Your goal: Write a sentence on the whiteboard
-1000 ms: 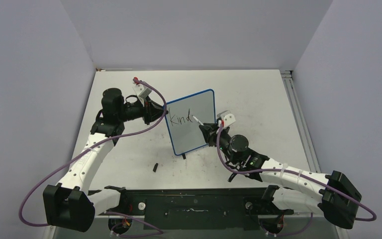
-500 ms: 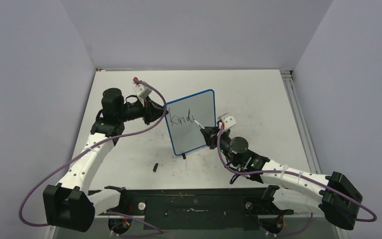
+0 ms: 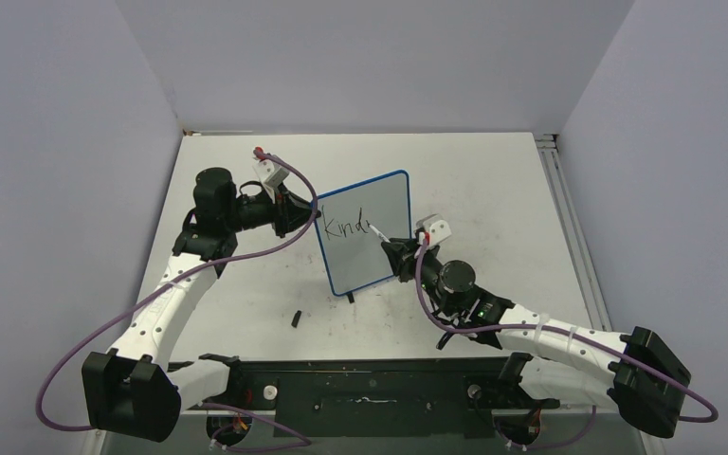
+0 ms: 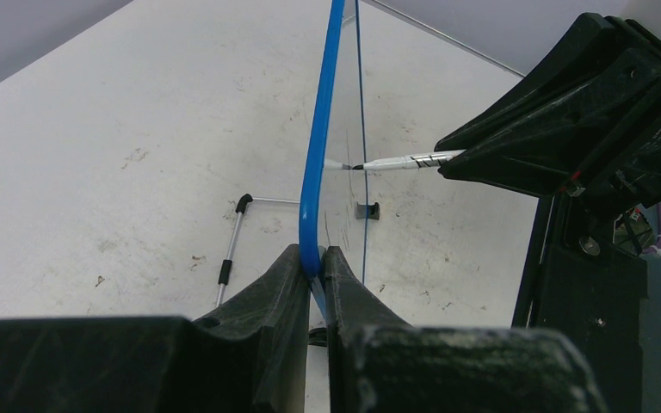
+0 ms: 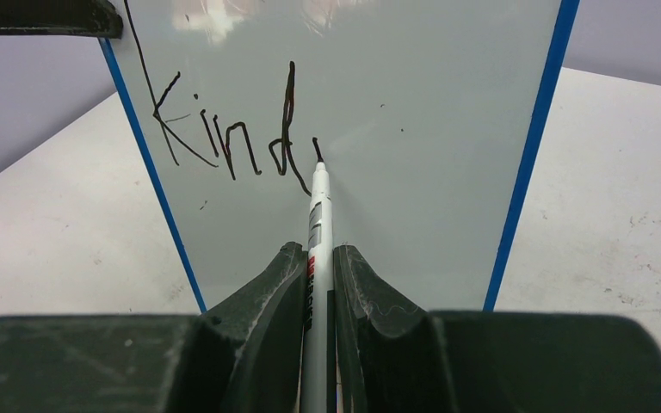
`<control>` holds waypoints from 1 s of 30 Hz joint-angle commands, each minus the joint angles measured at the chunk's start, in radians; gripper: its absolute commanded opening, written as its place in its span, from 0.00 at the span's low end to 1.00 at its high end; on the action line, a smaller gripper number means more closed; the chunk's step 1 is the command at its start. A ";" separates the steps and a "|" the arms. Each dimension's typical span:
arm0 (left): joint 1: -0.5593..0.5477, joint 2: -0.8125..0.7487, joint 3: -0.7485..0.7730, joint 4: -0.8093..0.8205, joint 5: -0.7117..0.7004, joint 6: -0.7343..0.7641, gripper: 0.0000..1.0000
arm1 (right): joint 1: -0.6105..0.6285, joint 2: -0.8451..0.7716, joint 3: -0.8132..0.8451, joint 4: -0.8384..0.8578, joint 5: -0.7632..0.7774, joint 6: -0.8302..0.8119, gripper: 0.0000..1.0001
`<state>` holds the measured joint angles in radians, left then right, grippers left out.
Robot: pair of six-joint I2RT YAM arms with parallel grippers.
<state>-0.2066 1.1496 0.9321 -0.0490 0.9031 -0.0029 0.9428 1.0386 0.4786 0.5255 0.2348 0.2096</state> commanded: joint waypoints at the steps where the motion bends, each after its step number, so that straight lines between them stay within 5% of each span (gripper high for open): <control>1: -0.007 0.018 0.003 -0.063 0.022 0.041 0.00 | -0.004 0.001 0.044 0.089 0.002 -0.016 0.05; 30: -0.007 0.021 0.005 -0.063 0.023 0.040 0.00 | -0.040 -0.021 0.026 0.045 0.045 -0.010 0.05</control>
<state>-0.2066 1.1500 0.9321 -0.0486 0.9024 -0.0029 0.9112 1.0283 0.5003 0.5652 0.2684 0.1921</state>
